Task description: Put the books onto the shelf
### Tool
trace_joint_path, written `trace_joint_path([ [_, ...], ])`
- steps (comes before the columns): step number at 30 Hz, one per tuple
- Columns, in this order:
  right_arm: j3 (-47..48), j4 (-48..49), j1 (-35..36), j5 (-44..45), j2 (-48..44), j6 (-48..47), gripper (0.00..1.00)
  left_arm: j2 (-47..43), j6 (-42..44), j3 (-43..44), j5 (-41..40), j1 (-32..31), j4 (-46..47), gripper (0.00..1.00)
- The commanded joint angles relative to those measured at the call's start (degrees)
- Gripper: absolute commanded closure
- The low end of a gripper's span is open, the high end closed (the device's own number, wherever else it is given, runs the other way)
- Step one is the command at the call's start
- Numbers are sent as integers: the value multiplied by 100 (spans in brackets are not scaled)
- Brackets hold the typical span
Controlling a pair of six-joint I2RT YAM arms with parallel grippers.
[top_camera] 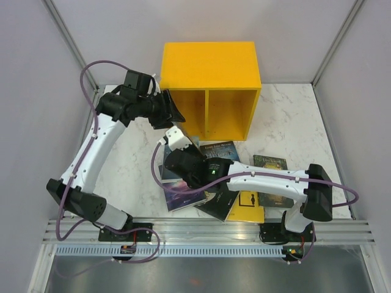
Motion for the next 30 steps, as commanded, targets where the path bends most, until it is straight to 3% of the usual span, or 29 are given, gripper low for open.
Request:
trace_joint_path([
  [1, 73, 521, -153, 225, -281, 152, 100, -654, 389, 350, 190, -95, -236, 40],
  [6, 152, 591, -276, 84, -290, 170, 100, -1049, 574, 421, -443, -68, -535, 21],
  [9, 327, 600, -390, 84, -132, 56, 100, -1348, 653, 395, -847, -33, -738, 15],
  [17, 626, 723, -636, 66, 149, 100, 100, -2112, 767, -272, -1366, 46, -1011, 13],
  [24, 1215, 1364, -803, 417, 773, -585, 100, -3097, 442, -1397, -1393, 46, -905, 16],
  [30, 1383, 2541, -1049, 769, 1239, -1613, 100, -3712, 302, -1899, -1366, 46, -1010, 20],
])
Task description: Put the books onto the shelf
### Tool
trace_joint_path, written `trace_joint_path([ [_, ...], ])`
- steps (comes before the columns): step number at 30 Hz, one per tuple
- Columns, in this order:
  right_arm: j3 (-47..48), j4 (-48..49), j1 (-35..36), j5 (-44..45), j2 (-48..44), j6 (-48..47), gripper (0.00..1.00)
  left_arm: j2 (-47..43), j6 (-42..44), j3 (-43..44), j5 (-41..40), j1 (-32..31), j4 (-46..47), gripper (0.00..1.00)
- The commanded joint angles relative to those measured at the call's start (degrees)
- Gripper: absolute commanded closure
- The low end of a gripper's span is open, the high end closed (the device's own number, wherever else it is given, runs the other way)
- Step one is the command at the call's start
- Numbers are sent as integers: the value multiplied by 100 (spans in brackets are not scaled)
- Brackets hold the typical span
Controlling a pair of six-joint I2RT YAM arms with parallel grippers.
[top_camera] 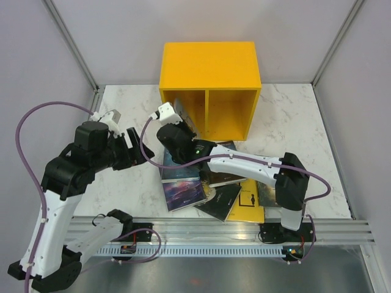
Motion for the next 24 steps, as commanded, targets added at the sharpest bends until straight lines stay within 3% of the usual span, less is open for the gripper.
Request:
trace_joint_path([
  [1, 299, 1527, -232, 560, 120, -944, 100, -259, -179, -142, -92, 0, -138, 20],
  [6, -27, 2636, -653, 481, 437, -1254, 100, -409, -74, -64, -180, 0, -586, 21],
  [13, -308, 3850, -1383, 68, 1034, -868, 100, -602, 189, -274, -347, 0, -965, 23],
  [19, -791, 3957, -1489, -108, 1272, -279, 100, -646, 225, -476, -470, 0, -948, 24],
  [24, -1046, 3334, -1498, -249, 1307, 291, 100, -524, 155, -546, -497, 9, -702, 25],
])
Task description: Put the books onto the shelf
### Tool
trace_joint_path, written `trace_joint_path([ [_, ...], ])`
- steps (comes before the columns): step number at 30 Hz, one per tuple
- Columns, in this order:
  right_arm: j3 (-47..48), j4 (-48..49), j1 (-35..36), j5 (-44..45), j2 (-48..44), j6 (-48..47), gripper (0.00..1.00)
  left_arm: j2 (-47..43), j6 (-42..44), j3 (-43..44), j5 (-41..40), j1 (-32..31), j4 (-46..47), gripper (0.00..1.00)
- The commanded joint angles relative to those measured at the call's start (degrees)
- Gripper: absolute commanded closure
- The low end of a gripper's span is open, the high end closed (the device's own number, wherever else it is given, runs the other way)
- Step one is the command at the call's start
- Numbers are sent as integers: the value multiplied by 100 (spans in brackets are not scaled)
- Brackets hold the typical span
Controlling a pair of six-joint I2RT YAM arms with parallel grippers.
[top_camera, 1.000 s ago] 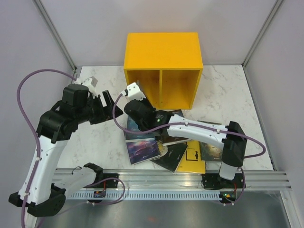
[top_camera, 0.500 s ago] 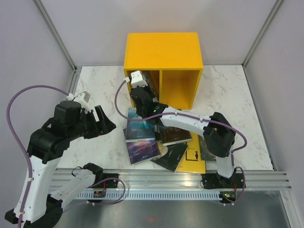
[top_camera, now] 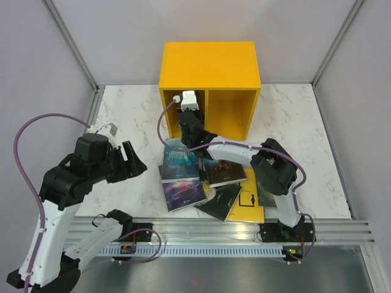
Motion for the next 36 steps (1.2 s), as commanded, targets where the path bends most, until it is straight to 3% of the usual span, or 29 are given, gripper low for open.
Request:
trace_joint_path([
  [1, -391, -841, -106, -150, 96, 714, 100, 91, 139, -29, -114, 0, 85, 25],
  [9, -882, -2230, -97, -431, -237, 1724, 100, -67, -159, -406, -123, 0, 419, 26],
  [14, -1165, -2390, -97, -686, -335, 1954, 100, -199, -256, -617, -123, -9, 481, 26],
  [22, -542, -2759, -97, -854, 218, 1796, 99, -410, -283, -828, -123, 0, 464, 27],
  [25, -322, -2935, -97, -950, 342, 1805, 70, -419, -257, -828, -141, 0, 455, 26],
  [26, -286, -2944, -97, -968, 351, 1814, 51, -410, -248, -811, -149, 0, 437, 26],
  [27, -251, -2987, -97, -959, 342, 1840, 43, -393, -222, -811, -149, 0, 446, 25],
  [30, -294, -3102, -88, -959, 211, 1963, 30, -375, -178, -811, -185, 0, 429, 24],
  [36, -847, -3216, 122, -784, -615, 1998, 24, -410, -230, -1057, -167, 9, 603, 23],
])
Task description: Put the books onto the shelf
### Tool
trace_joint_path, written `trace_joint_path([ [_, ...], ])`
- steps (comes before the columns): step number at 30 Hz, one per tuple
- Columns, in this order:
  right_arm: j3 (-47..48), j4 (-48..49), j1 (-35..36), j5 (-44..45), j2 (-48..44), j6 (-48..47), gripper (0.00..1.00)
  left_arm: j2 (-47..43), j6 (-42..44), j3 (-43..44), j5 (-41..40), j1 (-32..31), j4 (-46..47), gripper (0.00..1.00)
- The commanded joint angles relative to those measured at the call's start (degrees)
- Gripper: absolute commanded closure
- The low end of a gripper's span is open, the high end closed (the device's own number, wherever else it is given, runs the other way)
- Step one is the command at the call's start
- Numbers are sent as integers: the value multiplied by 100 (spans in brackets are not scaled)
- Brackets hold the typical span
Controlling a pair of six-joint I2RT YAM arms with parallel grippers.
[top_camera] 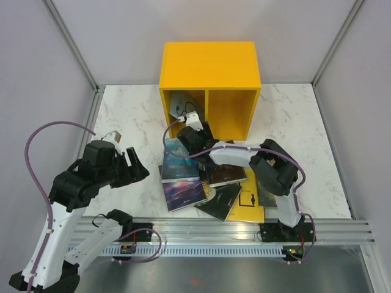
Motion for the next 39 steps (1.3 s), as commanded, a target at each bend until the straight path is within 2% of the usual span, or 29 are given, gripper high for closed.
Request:
trace_joint_path([
  [1, -297, -276, 103, 266, -936, 79, 24, -34, -121, -161, -67, 0, 305, 23],
  [8, -571, -970, 551, 250, -2089, 448, 22, 115, -226, -784, 250, 0, 1042, 20],
  [13, -790, -1612, 543, -1557, -2608, 1168, 22, 659, -244, -1258, 768, 0, 2105, 16],
  [17, -1387, -1578, 464, -2247, -3056, 2273, 22, 1345, -148, -1435, 1076, 53, 3272, 15],
  [21, -1967, -1262, 209, -2721, -3434, 2960, 21, 2029, -25, -1497, 1470, 341, 4047, 15],
  [29, -2047, -744, -212, -3504, -3084, 3524, 21, 3059, 283, -1541, 2209, 1168, 5147, 15],
  [39, -1406, -909, -477, -3874, -1872, 3261, 28, 4377, 380, -1584, 2535, 1406, 5850, 15],
])
